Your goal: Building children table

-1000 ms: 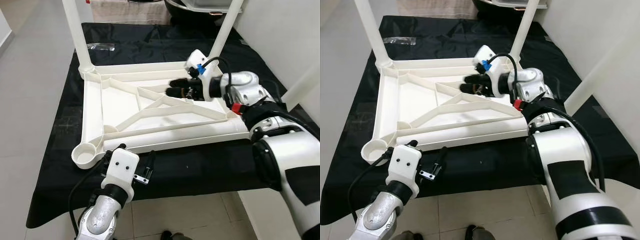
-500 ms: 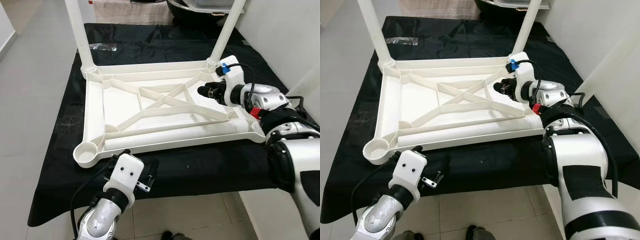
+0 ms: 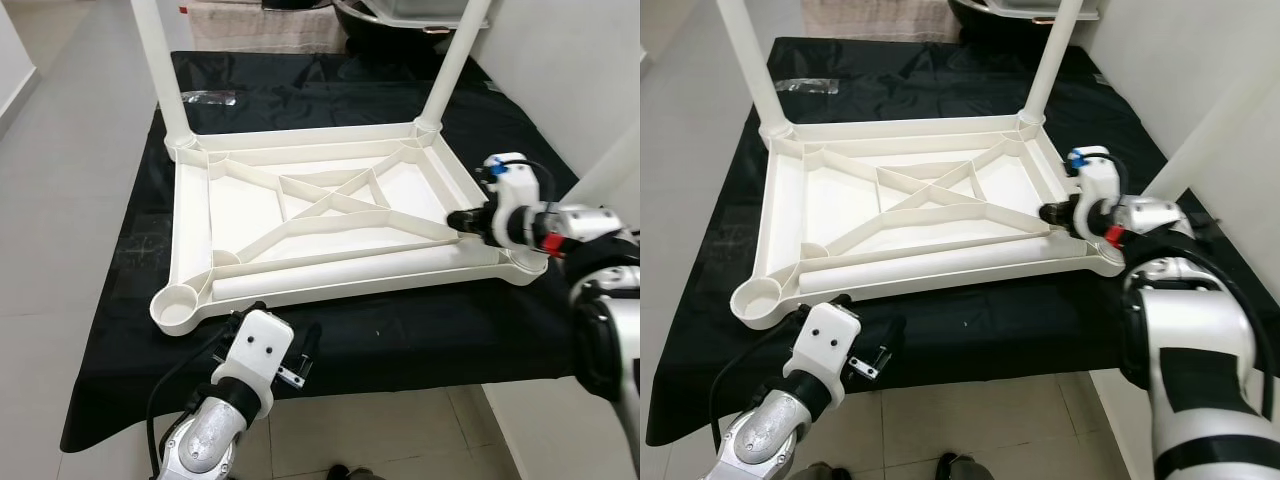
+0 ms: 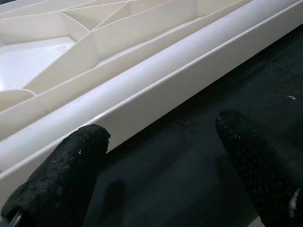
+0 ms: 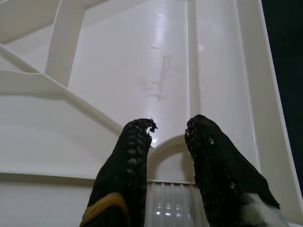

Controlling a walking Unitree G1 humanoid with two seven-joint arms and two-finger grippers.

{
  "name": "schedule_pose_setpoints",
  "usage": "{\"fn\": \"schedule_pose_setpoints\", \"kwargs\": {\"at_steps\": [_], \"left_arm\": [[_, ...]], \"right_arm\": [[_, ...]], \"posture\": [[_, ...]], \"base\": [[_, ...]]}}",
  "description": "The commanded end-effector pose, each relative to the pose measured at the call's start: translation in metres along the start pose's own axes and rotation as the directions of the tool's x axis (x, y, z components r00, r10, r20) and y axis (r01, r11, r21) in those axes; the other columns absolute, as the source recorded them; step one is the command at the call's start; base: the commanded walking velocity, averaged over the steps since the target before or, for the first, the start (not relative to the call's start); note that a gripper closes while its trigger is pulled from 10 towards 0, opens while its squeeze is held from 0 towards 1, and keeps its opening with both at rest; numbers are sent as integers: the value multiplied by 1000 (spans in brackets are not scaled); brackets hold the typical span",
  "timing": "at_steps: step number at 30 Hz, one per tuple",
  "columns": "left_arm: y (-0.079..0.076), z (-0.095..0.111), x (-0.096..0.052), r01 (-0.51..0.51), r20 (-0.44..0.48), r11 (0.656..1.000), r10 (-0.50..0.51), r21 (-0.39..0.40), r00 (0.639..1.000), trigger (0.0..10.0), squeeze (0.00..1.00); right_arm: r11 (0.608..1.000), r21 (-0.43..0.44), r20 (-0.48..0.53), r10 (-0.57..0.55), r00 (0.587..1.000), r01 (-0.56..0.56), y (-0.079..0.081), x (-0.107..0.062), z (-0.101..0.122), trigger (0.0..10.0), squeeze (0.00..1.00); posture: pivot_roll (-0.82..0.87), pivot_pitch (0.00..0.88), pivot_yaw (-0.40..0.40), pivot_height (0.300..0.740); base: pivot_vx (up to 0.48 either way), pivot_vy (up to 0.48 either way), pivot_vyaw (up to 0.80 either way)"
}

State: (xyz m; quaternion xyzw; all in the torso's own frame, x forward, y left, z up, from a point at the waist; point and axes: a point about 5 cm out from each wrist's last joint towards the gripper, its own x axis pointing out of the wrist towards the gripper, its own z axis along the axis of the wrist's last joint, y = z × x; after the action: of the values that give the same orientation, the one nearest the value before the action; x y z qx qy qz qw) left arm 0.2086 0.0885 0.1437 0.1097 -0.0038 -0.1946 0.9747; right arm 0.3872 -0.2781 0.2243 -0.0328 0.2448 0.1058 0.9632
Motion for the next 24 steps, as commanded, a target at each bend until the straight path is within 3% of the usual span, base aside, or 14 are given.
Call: {"fn": "schedule_pose_setpoints", "kwargs": {"at_steps": [1,3,8,13,20,24], "left_arm": [[-1,-5,-2,8,-20,1000,-8,4,1000,10000,0],[-2,-6,-1,11,-23,1000,-10,5,1000,10000,0],[0,-7,0,11,-24,1000,-11,8,1000,10000,0],[0,-8,1,13,-25,1000,-13,13,1000,10000,0],[0,-8,2,15,-20,1000,-14,15,1000,10000,0],[0,-8,3,7,-18,1000,-7,15,1000,10000,0]], "right_arm": [[1000,11,-11,-15,1000,15,-7,-3,-7,10000,0],[998,67,-12,-2,1000,3,-10,-6,-10,10000,0],[995,96,-24,22,999,-20,-14,-11,-13,10000,0],[982,155,-20,114,993,-110,-7,-12,-12,10000,0],[982,154,-42,118,992,-111,-6,-13,-10,10000,0],[992,117,-70,65,995,-57,-14,-16,-15,10000,0]], "posture": [[48,127,-84,740],[46,128,-77,740],[46,129,-73,740],[46,127,-66,740],[40,126,-62,740],[35,125,-64,740]], "base": [[0,0,0],[0,0,0],[0,0,0],[0,0,0],[0,0,0],[0,0,0]]}}
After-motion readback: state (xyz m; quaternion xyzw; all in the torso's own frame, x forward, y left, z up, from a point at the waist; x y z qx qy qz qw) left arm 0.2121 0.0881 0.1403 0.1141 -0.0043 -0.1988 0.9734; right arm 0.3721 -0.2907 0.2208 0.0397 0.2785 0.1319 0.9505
